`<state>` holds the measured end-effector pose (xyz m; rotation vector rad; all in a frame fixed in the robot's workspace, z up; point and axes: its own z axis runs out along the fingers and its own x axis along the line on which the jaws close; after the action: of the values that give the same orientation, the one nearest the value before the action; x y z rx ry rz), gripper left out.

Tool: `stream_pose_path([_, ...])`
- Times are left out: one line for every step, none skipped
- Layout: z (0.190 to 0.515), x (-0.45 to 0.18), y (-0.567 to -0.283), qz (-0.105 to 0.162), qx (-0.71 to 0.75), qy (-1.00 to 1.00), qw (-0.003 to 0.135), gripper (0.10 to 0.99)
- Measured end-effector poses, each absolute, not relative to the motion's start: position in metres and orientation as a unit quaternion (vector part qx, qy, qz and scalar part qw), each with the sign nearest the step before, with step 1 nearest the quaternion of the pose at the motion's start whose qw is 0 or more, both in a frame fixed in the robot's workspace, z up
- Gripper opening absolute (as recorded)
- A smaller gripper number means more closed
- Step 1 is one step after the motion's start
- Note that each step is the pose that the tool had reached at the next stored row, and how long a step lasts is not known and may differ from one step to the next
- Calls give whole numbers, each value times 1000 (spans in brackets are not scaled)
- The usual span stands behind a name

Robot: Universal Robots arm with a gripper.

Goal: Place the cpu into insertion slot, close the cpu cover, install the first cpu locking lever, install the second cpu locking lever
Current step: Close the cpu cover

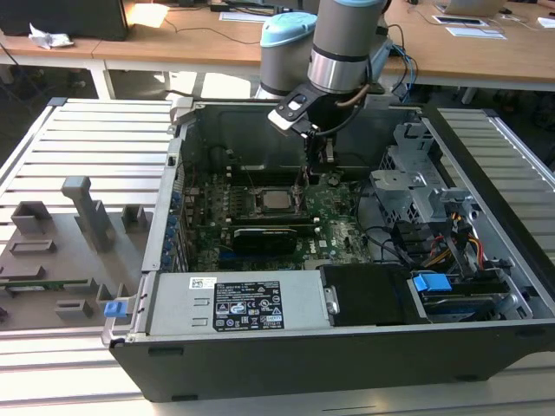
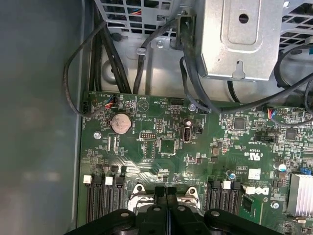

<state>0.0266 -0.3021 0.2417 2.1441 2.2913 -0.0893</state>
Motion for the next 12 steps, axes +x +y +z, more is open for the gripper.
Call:
stream_pose_path([242, 26, -302, -28, 683, 730, 1, 106])
stream_pose_path([242, 25, -302, -28, 683, 730, 1, 106])
stream_pose_path([242, 24, -302, -28, 683, 730, 1, 106])
stream_pose_path([242, 24, -302, -28, 683, 730, 1, 106])
stream_pose_path([242, 23, -302, -28, 683, 730, 1, 106])
stream_pose_path([242, 22, -302, -28, 683, 730, 1, 106])
stream_pose_path([242, 21, -302, -28, 683, 730, 1, 106])
stream_pose_path([242, 21, -302, -28, 683, 730, 1, 106])
stream_pose_path([242, 20, -302, -28, 683, 730, 1, 106])
stream_pose_path([242, 19, -302, -28, 683, 730, 1, 106])
stream_pose_path([242, 18, -302, -28, 683, 730, 1, 106])
stream_pose_path([242, 18, -302, -28, 683, 730, 1, 106])
